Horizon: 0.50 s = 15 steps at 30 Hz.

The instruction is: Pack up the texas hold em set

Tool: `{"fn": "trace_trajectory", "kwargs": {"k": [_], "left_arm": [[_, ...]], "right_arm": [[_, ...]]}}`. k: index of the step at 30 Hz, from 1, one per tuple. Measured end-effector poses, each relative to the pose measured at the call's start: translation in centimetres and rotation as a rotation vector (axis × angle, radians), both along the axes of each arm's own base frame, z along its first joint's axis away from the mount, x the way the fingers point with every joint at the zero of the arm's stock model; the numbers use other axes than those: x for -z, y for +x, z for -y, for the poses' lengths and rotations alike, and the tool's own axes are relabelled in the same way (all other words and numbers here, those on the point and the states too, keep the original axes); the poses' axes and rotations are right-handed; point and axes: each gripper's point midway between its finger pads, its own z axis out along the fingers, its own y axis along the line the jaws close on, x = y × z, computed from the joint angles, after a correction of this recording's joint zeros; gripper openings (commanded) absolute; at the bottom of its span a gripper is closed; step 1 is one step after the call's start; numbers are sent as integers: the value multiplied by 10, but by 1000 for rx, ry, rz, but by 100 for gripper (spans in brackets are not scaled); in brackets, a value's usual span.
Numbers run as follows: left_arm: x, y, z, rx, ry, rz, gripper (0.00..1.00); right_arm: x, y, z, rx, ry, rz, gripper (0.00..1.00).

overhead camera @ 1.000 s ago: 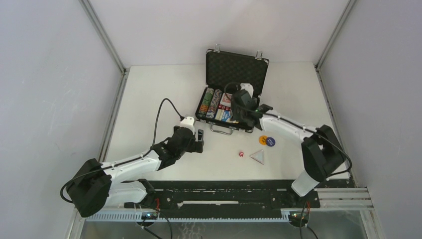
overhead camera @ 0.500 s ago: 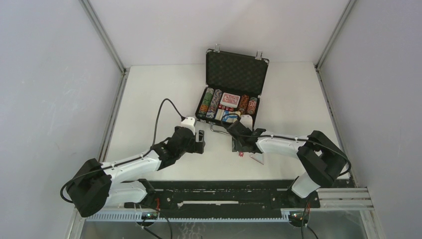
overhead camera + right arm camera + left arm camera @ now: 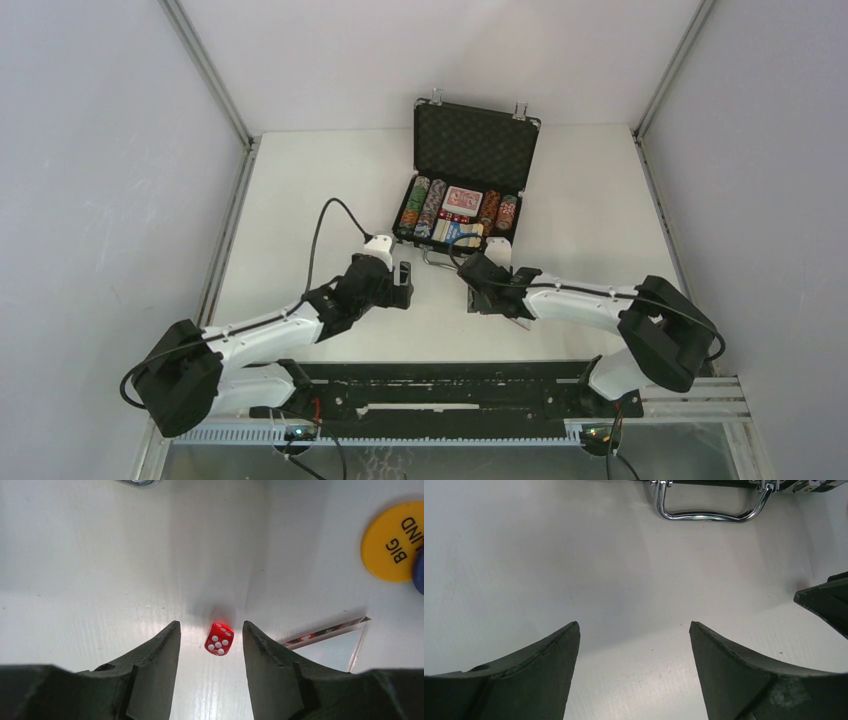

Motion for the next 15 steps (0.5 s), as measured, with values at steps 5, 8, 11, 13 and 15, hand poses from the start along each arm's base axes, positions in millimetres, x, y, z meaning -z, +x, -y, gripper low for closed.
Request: {"fn": "trace_trajectory", "kwargs": {"k": [5,8,11,13,15], "left_arm": [[-3,0,1,1,-8,7,85],[-5,1,1,1,-13,12,85],[-6,1,1,1,-16,15,85],[-6,1,1,1,-17,16,85],[-7,1,2,1,-19,17,85]], "right_arm": [[-9,-1,-2,1,21,19,52],[-10,-3,-3,-2,22,19,51],[-9,-4,-4,-2,24,17,51],[-7,-5,-5,-2,20,14,50],[-4,-6,-4,-1,11,8,50]]}}
